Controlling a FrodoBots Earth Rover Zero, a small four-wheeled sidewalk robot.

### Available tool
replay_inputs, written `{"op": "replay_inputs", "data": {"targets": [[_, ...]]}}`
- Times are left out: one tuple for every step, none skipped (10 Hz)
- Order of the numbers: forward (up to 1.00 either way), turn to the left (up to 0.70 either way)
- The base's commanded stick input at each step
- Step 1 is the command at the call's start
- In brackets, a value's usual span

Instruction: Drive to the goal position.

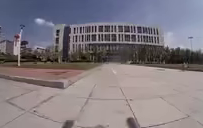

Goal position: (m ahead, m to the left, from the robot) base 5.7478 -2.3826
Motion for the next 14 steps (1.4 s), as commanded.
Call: {"op": "replay_inputs", "data": {"targets": [[0.7, -0.17], [0.7, -0.3], [0.7, -0.25], [0.7, -0.15], [0.7, 0.0], [0.7, 0.0], [0.7, 0.0], [0.7, 0.0], [0.7, 0.0], [0.7, 0.0], [0.7, 0.0], [0.7, 0.0], [0.7, 0.0], [0.7, 0.0]]}}
